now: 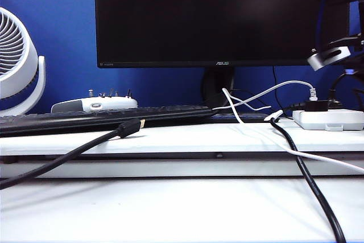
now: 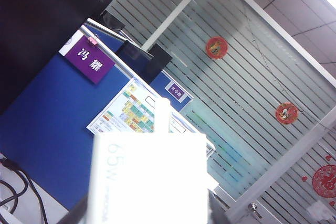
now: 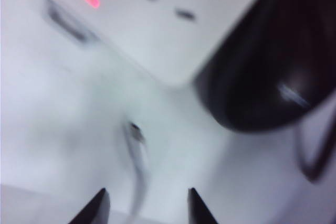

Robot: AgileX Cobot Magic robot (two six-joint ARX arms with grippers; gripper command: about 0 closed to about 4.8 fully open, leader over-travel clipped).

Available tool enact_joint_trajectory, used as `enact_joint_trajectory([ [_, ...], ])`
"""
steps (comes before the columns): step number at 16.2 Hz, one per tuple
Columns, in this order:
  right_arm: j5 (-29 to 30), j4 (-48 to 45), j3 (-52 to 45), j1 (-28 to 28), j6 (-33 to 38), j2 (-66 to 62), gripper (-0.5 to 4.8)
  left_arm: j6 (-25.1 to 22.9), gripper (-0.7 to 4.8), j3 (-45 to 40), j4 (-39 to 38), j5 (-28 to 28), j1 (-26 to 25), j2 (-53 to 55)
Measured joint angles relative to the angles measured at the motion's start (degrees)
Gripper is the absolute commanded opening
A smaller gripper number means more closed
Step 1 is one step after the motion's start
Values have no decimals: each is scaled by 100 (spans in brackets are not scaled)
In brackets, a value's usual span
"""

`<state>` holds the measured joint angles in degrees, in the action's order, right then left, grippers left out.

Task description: Pick up the Type-C charging cable and the charging base, insert one end of the Type-C charger into the corresponding slot on the base, and finally place the plugged-in charger back on the table.

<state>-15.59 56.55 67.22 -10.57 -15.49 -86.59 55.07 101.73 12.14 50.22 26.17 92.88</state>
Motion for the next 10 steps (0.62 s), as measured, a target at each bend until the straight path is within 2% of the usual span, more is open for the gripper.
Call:
enact_joint_trajectory([
  [3, 396, -94, -4, 59, -35, -105, 198, 0, 56, 0, 0, 9, 0, 0],
  [5, 409, -136, -2, 59, -111, -424, 179, 0, 56, 0, 0, 11, 2, 0],
  [6, 407, -144, -2, 59, -111, -424, 144, 0, 56, 0, 0, 11, 2, 0],
  [10, 382, -210, -4, 164, -129, -424, 144, 0, 56, 0, 0, 11, 2, 0],
])
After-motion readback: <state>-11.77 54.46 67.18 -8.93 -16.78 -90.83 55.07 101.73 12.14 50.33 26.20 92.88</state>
